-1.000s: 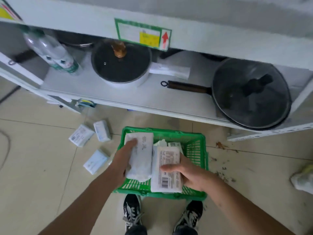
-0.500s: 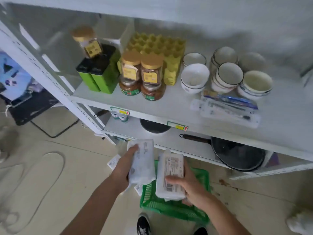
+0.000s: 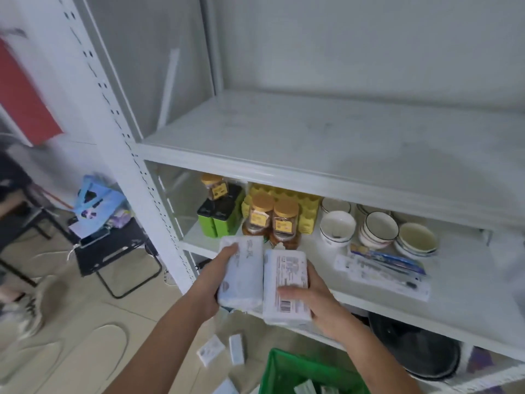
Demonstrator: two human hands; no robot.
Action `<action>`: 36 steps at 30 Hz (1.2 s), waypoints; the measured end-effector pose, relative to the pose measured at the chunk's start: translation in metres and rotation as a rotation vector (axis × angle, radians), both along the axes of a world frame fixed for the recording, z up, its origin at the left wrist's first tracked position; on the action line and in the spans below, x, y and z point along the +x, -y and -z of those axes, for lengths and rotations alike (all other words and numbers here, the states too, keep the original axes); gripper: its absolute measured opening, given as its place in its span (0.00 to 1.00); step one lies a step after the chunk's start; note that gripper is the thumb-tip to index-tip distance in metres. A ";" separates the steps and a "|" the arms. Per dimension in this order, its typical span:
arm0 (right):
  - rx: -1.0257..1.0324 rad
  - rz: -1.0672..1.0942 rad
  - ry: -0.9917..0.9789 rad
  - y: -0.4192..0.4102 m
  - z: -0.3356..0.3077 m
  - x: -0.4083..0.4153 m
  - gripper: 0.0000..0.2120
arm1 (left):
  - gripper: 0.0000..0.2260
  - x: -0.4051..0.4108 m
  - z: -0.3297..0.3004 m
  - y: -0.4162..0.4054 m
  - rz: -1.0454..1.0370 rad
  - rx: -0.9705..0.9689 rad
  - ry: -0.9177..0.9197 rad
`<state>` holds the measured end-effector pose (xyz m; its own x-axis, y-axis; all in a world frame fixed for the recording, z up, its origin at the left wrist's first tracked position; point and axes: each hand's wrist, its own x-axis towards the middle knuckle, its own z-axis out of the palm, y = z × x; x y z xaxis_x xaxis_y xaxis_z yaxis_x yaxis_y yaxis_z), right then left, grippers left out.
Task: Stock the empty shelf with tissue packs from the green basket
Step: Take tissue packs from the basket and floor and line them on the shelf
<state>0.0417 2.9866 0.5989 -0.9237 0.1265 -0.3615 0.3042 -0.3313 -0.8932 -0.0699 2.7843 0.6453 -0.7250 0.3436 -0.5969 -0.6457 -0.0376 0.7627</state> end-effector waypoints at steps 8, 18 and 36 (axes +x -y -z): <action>0.076 -0.048 -0.136 -0.003 -0.071 -0.036 0.44 | 0.21 -0.020 -0.065 0.001 0.005 0.043 -0.138; 0.239 0.063 -0.241 0.027 -0.158 -0.115 0.44 | 0.26 -0.111 -0.127 0.024 0.110 0.158 -0.324; 0.435 0.381 -0.157 0.026 -0.213 -0.290 0.29 | 0.30 -0.292 -0.179 -0.019 0.148 -0.082 -0.549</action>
